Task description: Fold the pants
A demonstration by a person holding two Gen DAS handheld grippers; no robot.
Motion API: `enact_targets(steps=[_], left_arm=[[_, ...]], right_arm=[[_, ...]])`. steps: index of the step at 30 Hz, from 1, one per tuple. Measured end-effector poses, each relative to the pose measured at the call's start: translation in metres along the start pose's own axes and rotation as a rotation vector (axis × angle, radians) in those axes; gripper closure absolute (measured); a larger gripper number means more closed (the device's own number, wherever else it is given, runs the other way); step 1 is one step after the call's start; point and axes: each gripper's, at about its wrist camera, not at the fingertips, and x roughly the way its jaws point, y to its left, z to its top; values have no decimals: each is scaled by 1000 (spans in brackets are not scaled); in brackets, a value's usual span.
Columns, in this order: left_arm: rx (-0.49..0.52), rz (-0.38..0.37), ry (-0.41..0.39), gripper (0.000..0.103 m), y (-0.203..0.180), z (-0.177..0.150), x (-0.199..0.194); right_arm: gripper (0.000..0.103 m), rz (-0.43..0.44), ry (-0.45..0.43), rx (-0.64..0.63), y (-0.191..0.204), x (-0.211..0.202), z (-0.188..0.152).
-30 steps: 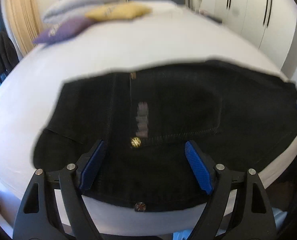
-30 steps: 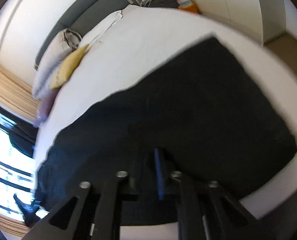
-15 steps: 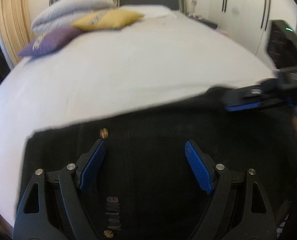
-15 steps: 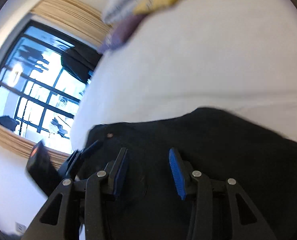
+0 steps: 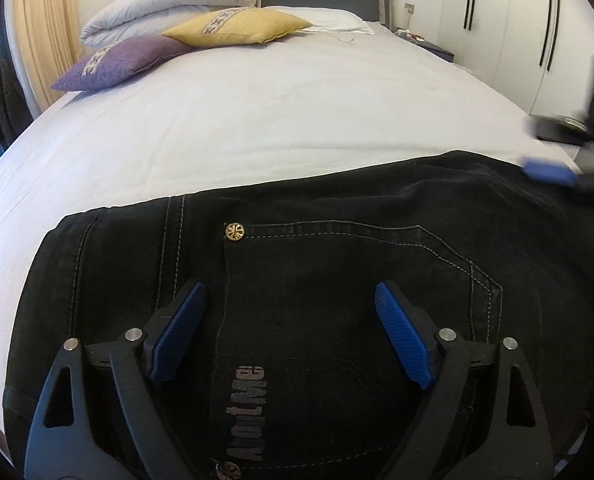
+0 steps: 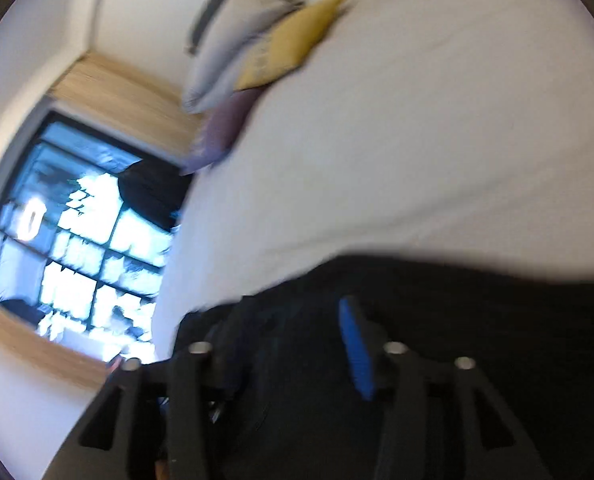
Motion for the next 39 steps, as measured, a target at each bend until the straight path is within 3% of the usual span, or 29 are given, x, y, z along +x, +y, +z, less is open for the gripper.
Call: enact_targets(steps=[2, 3, 4, 5, 7, 9, 10, 11, 13, 14, 15, 16, 17, 18, 19, 21, 24, 25, 26, 28, 31, 33, 34, 35, 36, 37, 38, 39], left_arm=[[0, 2, -2, 15, -2, -1, -1], [-2, 0, -3, 15, 0, -1, 0], [-2, 2, -2, 15, -1, -1, 0], [-4, 3, -2, 15, -1, 0, 0], [-7, 7, -2, 15, 0, 1, 1], [-8, 15, 0, 14, 2, 3, 3], [-7, 21, 2, 13, 1, 3, 3], [-8, 29, 6, 13, 2, 8, 6], [-4, 54, 13, 13, 0, 8, 3], [-3, 68, 13, 13, -1, 9, 1], [-5, 78, 13, 13, -1, 10, -1], [-11, 86, 11, 13, -2, 10, -4], [-18, 92, 6, 13, -3, 11, -8], [-24, 95, -1, 13, -4, 11, -12], [-28, 90, -10, 13, -5, 12, -17], [-27, 82, -14, 13, -11, 11, -24], [-9, 64, -19, 13, -25, 9, -33], [-5, 51, -27, 13, -32, 9, -38], [-2, 39, -32, 13, -38, 9, -41], [5, 5, -34, 13, -55, 11, -44], [40, -49, -41, 13, -86, 14, -48], [65, -76, -42, 13, -104, 12, -51], [77, -89, -43, 13, -113, 11, -52], [87, -96, -44, 13, -119, 10, -52], [94, -100, -41, 13, -123, 9, -52], [100, -107, -32, 13, -129, 7, -50], [104, -113, -25, 13, -133, 6, -49], [106, -118, -21, 13, -136, 5, -48]], right_arm=[[42, -43, 23, -11, -14, -2, -26], [51, -79, 28, 23, -32, -3, -35], [84, -64, 9, 69, -49, -6, -41], [103, -72, -26, 141, -71, -21, -43], [103, -126, -132, 251, -102, -62, -51], [102, -200, -195, 275, -110, -91, -51], [92, -227, -229, 298, -110, -113, -55], [65, -216, -260, 304, -108, -129, -59], [31, -200, -341, 271, -101, -161, -73], [29, -226, -363, 257, -102, -171, -77], [29, -265, -368, 255, -107, -176, -81], [46, -307, -355, 295, -128, -188, -91], [83, -278, -359, 330, -139, -194, -98], [100, -271, -355, 393, -158, -209, -108], [103, -289, -351, 445, -175, -223, -117], [103, -290, -401, 498, -187, -248, -135], [100, -394, -432, 523, -179, -281, -154], [90, -393, -457, 534, -171, -289, -158], [67, -357, -476, 523, -165, -291, -159], [44, -298, -510, 472, -156, -308, -157], [43, -330, -492, 498, -162, -295, -150], [67, -304, -482, 585, -185, -304, -160], [81, -340, -461, 578, -183, -308, -161], [86, -378, -446, 558, -184, -308, -153], [86, -427, -439, 547, -180, -316, -156], [78, -497, -454, 559, -175, -326, -160], [54, -566, -467, 580, -178, -345, -166], [48, -591, -504, 598, -172, -352, -167]])
